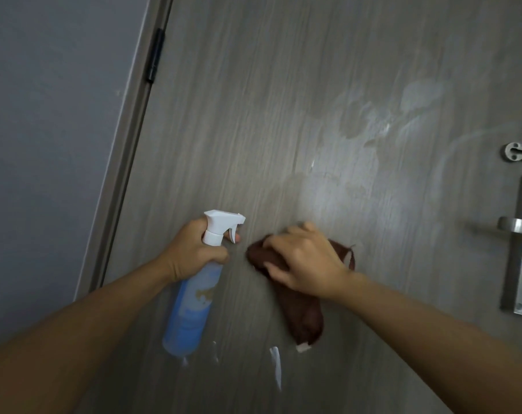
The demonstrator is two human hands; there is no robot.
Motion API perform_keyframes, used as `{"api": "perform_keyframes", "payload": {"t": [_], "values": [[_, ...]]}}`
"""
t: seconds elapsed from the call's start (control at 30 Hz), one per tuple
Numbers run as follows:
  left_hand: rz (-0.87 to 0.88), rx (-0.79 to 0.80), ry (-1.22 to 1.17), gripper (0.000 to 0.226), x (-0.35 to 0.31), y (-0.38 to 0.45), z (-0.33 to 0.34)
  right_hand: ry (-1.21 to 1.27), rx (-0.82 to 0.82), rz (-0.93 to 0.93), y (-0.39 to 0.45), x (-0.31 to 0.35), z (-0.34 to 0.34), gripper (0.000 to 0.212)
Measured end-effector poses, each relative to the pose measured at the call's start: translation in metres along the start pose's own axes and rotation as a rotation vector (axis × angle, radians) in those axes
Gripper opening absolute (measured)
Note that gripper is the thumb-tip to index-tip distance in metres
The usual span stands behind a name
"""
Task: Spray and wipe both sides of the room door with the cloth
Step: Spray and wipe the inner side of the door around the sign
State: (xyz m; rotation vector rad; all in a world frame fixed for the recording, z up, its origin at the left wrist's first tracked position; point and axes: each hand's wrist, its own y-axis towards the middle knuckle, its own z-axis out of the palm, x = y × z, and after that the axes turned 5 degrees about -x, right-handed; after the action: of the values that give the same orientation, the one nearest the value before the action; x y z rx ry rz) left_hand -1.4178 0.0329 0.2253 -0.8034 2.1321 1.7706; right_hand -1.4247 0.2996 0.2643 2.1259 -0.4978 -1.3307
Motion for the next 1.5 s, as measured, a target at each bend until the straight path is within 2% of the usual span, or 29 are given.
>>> {"api": "perform_keyframes", "payload": {"t": [0.13, 0.17, 0.23, 0.33, 0.4, 0.47, 0.57, 0.63, 0.67, 0.7, 0.77, 0.8, 0.83, 0.9, 1.0, 1.1, 1.17, 1.27, 1.3, 1.37, 1.5], "values": [[-0.022, -0.013, -0.015, 0.060, 0.006, 0.000, 0.001, -0.102, -0.247, 0.486, 0.031, -0.040, -0.022, 0.034], [-0.017, -0.017, -0.010, 0.062, 0.007, 0.000, 0.001, -0.103, -0.285, 0.544, 0.032, -0.038, -0.022, 0.033], [-0.006, -0.024, -0.001, 0.065, 0.008, 0.000, 0.001, -0.054, -0.259, 0.443, 0.023, -0.018, -0.012, 0.032], [0.002, -0.029, -0.009, 0.063, 0.006, 0.000, 0.000, -0.021, -0.070, 0.012, -0.007, 0.007, 0.003, 0.031], [0.034, -0.023, 0.003, 0.064, 0.006, 0.001, 0.000, -0.059, -0.034, -0.061, -0.006, -0.008, -0.003, 0.031], [0.055, -0.028, 0.007, 0.059, 0.006, 0.002, -0.001, -0.115, -0.126, 0.054, 0.008, -0.032, -0.011, 0.033], [0.055, -0.014, 0.007, 0.052, 0.007, 0.003, -0.001, -0.169, -0.294, 0.412, 0.031, -0.063, -0.028, 0.035], [0.036, -0.010, -0.009, 0.048, 0.006, 0.003, -0.001, -0.170, -0.339, 0.508, 0.031, -0.057, -0.024, 0.033], [0.028, -0.011, -0.023, 0.046, 0.005, 0.002, 0.000, -0.153, -0.319, 0.458, 0.028, -0.046, -0.019, 0.032], [0.027, -0.012, -0.030, 0.046, 0.005, 0.002, 0.000, -0.129, -0.272, 0.333, 0.021, -0.035, -0.012, 0.031], [0.031, -0.009, -0.018, 0.044, 0.004, 0.002, 0.000, -0.102, -0.125, -0.008, 0.007, -0.017, -0.002, 0.033], [0.026, -0.005, -0.013, 0.043, 0.004, 0.002, 0.000, -0.112, -0.067, -0.121, 0.006, -0.018, -0.002, 0.034], [0.015, -0.003, -0.014, 0.043, 0.005, 0.003, 0.000, -0.122, -0.045, -0.162, 0.012, -0.025, -0.006, 0.036], [0.003, -0.003, -0.022, 0.045, 0.004, 0.002, 0.000, -0.168, -0.098, -0.055, 0.034, -0.046, -0.015, 0.036], [0.018, -0.019, -0.019, 0.046, 0.004, 0.001, 0.002, -0.219, -0.254, 0.311, 0.076, -0.079, -0.036, 0.037], [0.001, -0.020, -0.053, 0.050, 0.005, 0.001, 0.002, -0.234, -0.318, 0.552, 0.104, -0.083, -0.040, 0.033], [-0.002, -0.019, -0.040, 0.051, 0.004, 0.001, 0.002, -0.178, -0.310, 0.514, 0.113, -0.072, -0.034, 0.032], [-0.009, -0.004, -0.032, 0.048, 0.001, 0.000, 0.003, -0.167, -0.133, 0.129, 0.113, -0.066, -0.028, 0.040], [-0.017, -0.003, -0.034, 0.047, 0.001, 0.000, 0.003, -0.194, -0.098, 0.067, 0.116, -0.070, -0.032, 0.042], [-0.034, -0.005, -0.045, 0.047, 0.002, 0.000, 0.002, -0.240, -0.122, 0.115, 0.130, -0.081, -0.040, 0.039], [-0.030, -0.018, -0.078, 0.058, 0.002, 0.000, 0.003, -0.211, -0.212, 0.489, 0.163, -0.088, -0.050, 0.034]]}}
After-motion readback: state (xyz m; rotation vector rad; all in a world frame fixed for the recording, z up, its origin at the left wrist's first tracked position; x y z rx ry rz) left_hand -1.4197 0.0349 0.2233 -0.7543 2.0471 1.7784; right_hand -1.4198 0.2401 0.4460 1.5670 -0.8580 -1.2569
